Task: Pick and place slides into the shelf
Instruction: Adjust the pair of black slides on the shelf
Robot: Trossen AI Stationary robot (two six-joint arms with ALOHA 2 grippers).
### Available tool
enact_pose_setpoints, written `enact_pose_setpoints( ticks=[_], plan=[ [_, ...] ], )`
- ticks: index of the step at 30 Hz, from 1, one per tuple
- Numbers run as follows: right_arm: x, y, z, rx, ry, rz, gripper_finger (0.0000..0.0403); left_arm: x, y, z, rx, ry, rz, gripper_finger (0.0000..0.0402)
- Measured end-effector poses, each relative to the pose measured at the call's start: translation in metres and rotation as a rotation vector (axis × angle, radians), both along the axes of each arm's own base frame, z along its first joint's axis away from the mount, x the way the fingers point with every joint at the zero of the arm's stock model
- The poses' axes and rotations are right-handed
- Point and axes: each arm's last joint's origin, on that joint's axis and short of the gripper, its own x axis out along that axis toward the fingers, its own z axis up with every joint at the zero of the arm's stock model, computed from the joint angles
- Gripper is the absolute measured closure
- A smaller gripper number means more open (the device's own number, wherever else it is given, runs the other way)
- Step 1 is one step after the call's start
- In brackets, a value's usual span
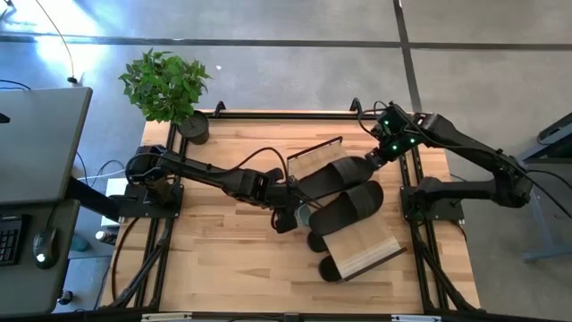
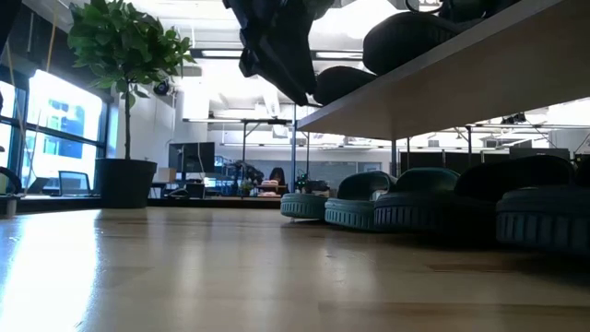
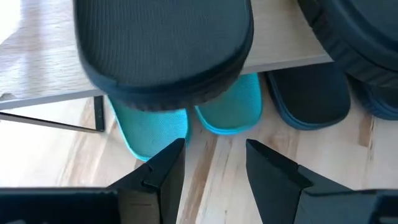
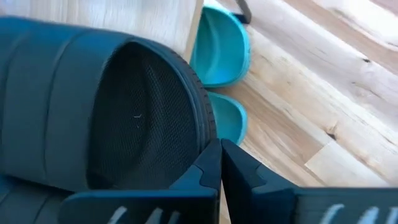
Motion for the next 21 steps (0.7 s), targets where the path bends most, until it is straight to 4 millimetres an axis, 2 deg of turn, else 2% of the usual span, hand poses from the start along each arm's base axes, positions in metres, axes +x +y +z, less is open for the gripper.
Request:
enact_pose_setpoints(
  ticks=[9, 21],
  plan=[
    [0.008, 0.003, -0.004, -0.029, 0.058, 0.011, 0.0403, 0.001, -0.001, 0.001, 0.003, -0.019, 0.000, 0.0247],
    [-0.002, 0.007, 0.002, -0.102, 0.070, -0.049, 0.0403, 0.002, -0.003, 0.001, -0.035, -0.019, -0.031, 0.0247]
  ],
)
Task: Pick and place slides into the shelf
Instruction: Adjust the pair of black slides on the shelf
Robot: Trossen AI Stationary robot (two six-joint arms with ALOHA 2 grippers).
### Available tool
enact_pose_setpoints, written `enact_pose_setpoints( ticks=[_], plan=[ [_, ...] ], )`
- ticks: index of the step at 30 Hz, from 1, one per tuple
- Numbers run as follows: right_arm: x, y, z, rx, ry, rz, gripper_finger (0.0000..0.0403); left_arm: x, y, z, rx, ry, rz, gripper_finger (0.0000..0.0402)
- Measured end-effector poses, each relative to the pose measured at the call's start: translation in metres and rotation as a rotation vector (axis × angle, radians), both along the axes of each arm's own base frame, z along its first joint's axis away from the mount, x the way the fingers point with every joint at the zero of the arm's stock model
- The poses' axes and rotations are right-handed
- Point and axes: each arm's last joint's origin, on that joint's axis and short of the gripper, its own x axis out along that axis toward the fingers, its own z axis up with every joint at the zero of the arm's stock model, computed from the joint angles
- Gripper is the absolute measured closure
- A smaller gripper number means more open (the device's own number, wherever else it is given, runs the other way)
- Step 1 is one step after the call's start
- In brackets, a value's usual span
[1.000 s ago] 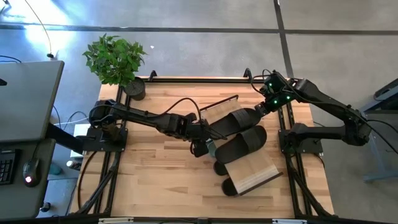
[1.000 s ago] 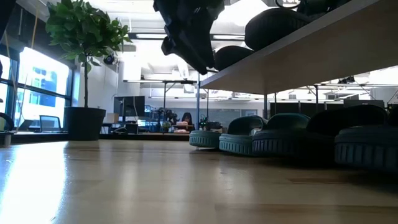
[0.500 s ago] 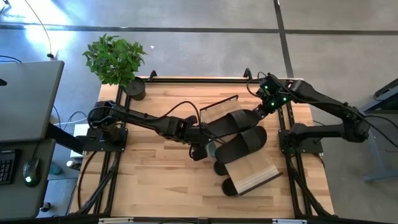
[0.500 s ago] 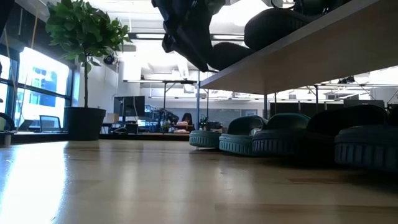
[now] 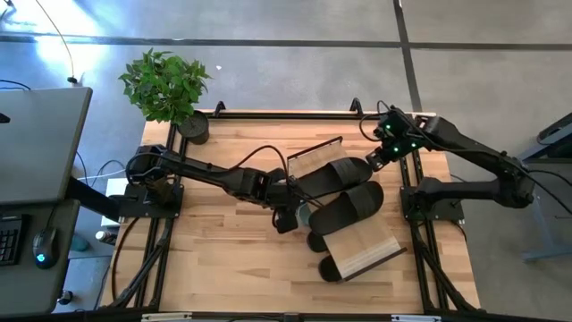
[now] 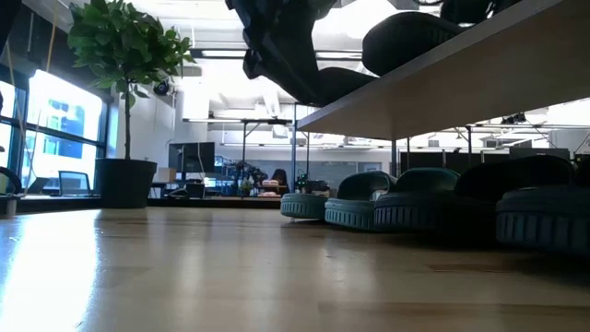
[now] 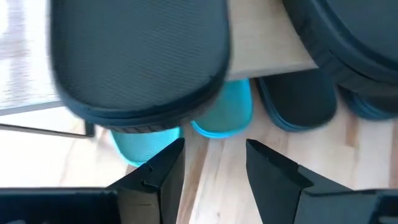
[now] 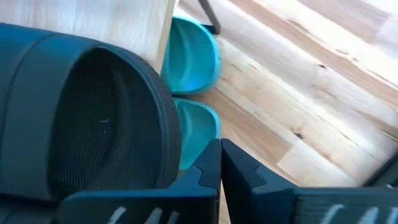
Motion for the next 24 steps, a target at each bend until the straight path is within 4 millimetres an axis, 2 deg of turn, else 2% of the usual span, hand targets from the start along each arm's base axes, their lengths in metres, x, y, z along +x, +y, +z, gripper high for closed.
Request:
enact_pose_setpoints(
  ticks=[3, 7, 13, 17, 24],
  plan=[
    [-0.010, 0.005, 0.007, -0.021, 0.009, -0.029, 0.0403, 0.000, -0.008, 0.000, -0.039, 0.009, -0.086, 0.0247],
    [-0.026, 0.015, 0.017, -0.026, 0.027, -0.035, 0.0403, 0.001, -0.030, 0.001, -0.136, -0.012, -0.235, 0.0247],
    [-0.041, 0.027, 0.020, 0.020, 0.024, -0.014, 0.0403, 0.013, -0.060, 0.009, -0.155, -0.192, -0.340, 0.0247],
    [-0.043, 0.029, 0.020, 0.037, 0.023, 0.007, 0.0403, 0.021, -0.063, 0.012, -0.120, -0.281, -0.300, 0.0247],
    [-0.043, 0.030, 0.020, 0.039, 0.021, 0.010, 0.0403, 0.026, -0.063, -0.001, -0.113, -0.258, -0.280, 0.0248]
  ],
)
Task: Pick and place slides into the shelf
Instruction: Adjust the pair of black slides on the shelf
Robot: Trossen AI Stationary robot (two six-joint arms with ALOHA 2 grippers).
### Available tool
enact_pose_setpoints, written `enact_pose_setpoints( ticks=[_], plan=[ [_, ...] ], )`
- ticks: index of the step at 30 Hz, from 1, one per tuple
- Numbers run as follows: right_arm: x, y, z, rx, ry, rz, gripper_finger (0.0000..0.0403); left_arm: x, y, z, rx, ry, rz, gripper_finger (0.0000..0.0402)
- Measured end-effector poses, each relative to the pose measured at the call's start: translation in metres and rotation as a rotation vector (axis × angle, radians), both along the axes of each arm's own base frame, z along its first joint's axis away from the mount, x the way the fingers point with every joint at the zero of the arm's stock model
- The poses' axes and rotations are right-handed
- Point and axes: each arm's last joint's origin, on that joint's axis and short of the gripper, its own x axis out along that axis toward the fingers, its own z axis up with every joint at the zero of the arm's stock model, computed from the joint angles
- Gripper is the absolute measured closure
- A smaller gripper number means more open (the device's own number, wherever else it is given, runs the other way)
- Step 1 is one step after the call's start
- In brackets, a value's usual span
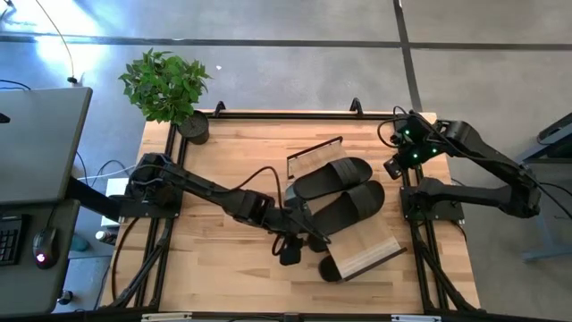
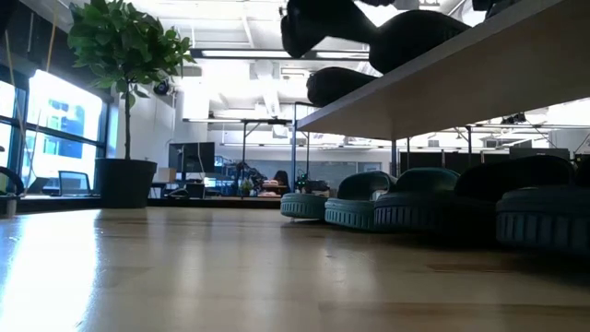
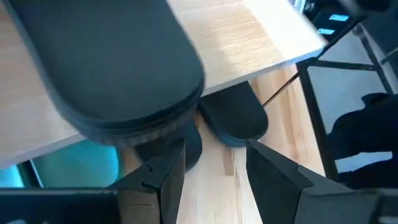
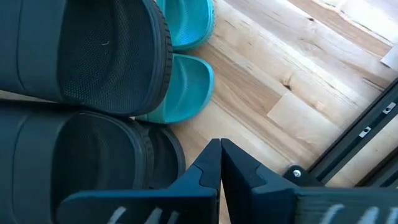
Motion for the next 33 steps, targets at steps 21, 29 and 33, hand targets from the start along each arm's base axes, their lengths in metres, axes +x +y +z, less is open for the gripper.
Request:
enact_pose_setpoints(
  ticks=[21, 29, 33],
  plan=[
    [-0.003, 0.023, -0.014, 0.212, 0.104, 0.094, 0.0403, 0.003, 0.000, -0.007, 0.005, 0.013, 0.035, 0.0248],
    [0.016, 0.032, -0.017, 0.245, 0.100, 0.204, 0.0403, 0.003, 0.001, -0.007, 0.013, 0.011, 0.045, 0.0248],
    [0.023, 0.034, -0.020, 0.219, 0.145, 0.208, 0.0403, 0.003, 0.001, -0.007, 0.018, 0.009, 0.050, 0.0248]
  ],
)
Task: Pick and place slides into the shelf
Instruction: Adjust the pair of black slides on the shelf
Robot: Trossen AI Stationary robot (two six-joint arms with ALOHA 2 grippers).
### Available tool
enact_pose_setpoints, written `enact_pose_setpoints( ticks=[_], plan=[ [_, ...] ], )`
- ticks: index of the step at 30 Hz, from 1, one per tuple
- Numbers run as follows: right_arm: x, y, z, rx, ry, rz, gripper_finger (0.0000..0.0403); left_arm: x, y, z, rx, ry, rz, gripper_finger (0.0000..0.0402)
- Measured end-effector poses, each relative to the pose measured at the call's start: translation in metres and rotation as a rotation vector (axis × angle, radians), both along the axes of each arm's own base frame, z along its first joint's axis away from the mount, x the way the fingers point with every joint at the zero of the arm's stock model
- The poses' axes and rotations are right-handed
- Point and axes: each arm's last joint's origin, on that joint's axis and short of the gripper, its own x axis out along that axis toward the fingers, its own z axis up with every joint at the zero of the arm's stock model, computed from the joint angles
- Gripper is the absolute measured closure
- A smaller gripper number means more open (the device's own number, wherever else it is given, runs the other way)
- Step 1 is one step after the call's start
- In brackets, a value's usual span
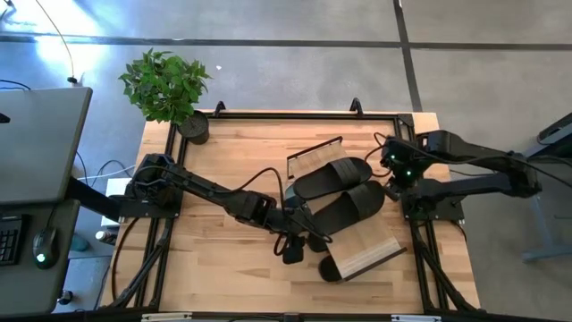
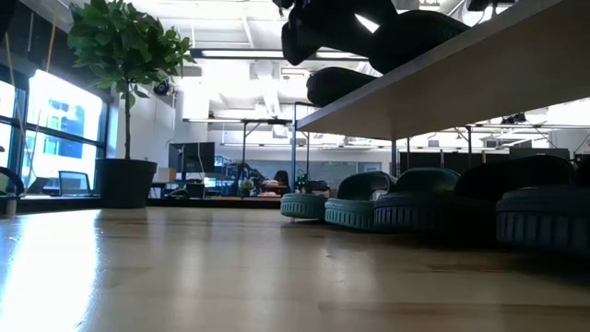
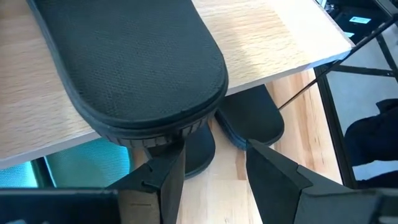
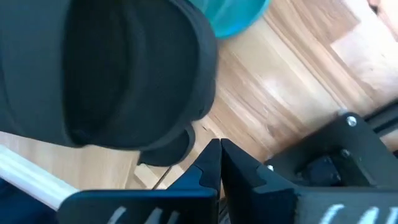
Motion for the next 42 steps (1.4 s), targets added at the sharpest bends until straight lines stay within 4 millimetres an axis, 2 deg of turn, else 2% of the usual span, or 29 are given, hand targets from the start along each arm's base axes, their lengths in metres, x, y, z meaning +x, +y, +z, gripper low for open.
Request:
enact_pose_setpoints(
  ticks=[6, 23, 42],
  plan=[
    [0.008, 0.004, 0.001, 0.015, -0.052, 0.032, 0.0403, 0.000, 0.000, 0.000, 0.005, 0.000, 0.015, 0.0248],
    [0.013, 0.016, 0.001, 0.031, -0.072, 0.083, 0.0403, -0.003, 0.011, -0.004, 0.029, 0.053, 0.081, 0.0247],
    [0.015, 0.014, 0.002, -0.016, -0.089, 0.051, 0.0403, -0.005, 0.013, -0.006, 0.058, 0.078, 0.133, 0.0247]
  ],
)
